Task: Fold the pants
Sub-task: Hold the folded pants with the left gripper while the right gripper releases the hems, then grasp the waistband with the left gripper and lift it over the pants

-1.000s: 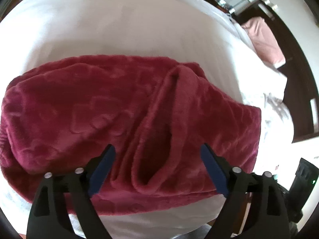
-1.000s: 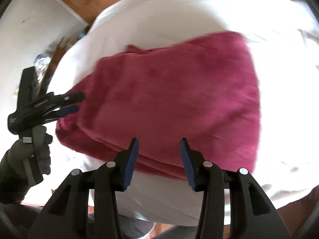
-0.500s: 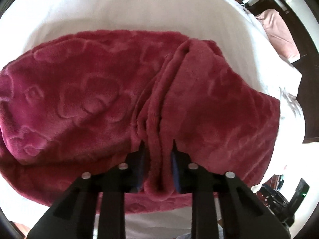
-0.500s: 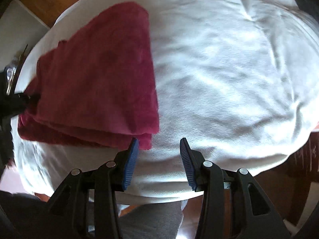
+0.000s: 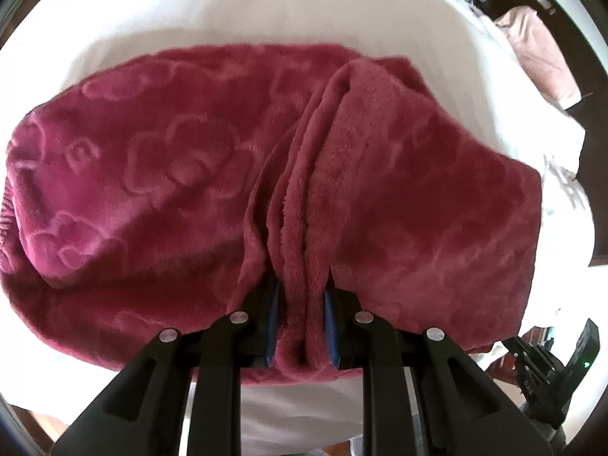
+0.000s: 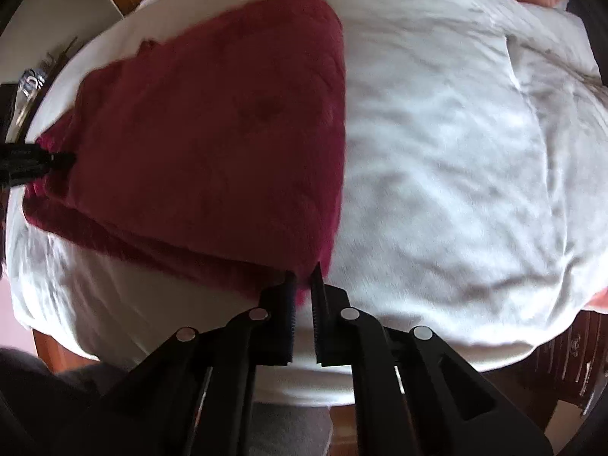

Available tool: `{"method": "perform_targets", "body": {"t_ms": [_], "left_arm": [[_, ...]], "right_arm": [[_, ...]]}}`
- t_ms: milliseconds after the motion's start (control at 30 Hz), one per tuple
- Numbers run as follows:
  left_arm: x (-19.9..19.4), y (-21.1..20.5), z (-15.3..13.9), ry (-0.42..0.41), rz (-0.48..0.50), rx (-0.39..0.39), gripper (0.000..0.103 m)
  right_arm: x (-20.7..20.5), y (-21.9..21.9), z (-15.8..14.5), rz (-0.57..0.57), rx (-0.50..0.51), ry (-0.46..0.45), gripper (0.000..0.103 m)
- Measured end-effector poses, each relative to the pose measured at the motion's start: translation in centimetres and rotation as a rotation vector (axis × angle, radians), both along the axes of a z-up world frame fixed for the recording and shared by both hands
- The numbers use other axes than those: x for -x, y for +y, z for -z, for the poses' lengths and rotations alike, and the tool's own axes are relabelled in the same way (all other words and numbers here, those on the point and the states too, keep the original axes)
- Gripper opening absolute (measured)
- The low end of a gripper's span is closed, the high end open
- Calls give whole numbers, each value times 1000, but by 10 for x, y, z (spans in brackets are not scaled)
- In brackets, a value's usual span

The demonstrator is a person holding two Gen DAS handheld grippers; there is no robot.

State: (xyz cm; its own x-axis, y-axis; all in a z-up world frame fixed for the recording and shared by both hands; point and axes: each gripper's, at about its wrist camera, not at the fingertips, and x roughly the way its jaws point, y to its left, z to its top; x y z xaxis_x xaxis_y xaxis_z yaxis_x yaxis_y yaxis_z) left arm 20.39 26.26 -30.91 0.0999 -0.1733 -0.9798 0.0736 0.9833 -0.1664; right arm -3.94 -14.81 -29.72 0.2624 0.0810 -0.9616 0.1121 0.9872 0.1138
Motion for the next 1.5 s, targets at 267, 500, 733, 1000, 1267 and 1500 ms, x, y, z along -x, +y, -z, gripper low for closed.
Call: {"method": "perform_targets", "body": {"t_ms": [267, 500, 733, 1000, 1267, 1500], "left_arm": [[-2, -11, 20, 4, 5, -29, 27], [-2, 24, 1, -66, -54, 46, 57], [-10, 91, -23, -144, -181, 72, 62], [11, 189, -41, -229, -384, 49, 75], [-2, 253, -21, -215, -465, 104, 81], [-17, 259, 12, -170, -414, 179, 91]], "right_arm": [[-3, -1, 5, 25, -23, 27, 0], [-5, 17, -34, -22, -27, -12, 26], [-40, 70, -63, -123, -59, -96, 26], [-89, 140, -64, -276, -82, -117, 26], [-109, 182, -58, -348, -86, -91, 36], [-120, 197, -58, -342, -83, -69, 44]]}}
